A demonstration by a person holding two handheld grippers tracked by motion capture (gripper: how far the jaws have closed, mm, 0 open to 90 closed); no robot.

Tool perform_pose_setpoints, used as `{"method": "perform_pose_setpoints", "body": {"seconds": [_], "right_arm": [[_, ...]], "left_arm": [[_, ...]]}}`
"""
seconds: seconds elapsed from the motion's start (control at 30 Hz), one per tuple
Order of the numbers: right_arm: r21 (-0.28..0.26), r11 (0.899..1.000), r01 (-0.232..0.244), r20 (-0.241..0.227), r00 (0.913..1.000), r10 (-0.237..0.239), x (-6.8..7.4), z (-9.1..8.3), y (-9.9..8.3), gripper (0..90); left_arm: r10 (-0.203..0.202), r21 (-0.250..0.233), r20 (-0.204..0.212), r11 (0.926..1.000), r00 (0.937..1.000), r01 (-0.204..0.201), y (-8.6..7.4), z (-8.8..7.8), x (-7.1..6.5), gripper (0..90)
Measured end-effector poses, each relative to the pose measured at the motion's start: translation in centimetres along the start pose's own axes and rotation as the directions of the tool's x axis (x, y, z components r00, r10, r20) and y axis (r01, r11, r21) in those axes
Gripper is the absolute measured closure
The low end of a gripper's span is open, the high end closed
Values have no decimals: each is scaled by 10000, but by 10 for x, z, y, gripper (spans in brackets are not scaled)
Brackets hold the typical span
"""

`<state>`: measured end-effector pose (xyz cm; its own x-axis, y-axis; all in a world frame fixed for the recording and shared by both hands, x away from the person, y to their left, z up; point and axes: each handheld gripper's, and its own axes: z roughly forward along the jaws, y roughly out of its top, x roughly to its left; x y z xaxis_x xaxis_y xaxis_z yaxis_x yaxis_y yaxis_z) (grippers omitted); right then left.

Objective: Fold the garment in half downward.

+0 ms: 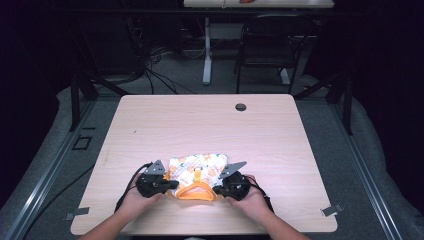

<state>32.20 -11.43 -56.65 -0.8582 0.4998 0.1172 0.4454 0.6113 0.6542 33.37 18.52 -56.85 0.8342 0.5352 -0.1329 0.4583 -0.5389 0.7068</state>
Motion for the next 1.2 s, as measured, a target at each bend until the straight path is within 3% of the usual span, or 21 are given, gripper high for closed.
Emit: {"method": "perform_pose_setpoints", "body": {"seconds": [0.6, 1.07, 1.2], "right_arm": [[-25, 10000, -89, 173, 9998, 89, -2, 1, -3, 900], [-495, 9948, -890, 479, 9947, 913, -28, 1, -4, 900], [-442, 9945, -952, 608, 9933, 978, -35, 1, 0, 900]], "left_arm": [[-195, 27, 129, 9998, 9997, 195, -1, 5, 3, 900], [-916, -501, 69, 9945, 9958, 919, 9, 18, 16, 900], [-796, -454, -181, 9959, 9967, 787, 15, 22, 19, 900]]}}
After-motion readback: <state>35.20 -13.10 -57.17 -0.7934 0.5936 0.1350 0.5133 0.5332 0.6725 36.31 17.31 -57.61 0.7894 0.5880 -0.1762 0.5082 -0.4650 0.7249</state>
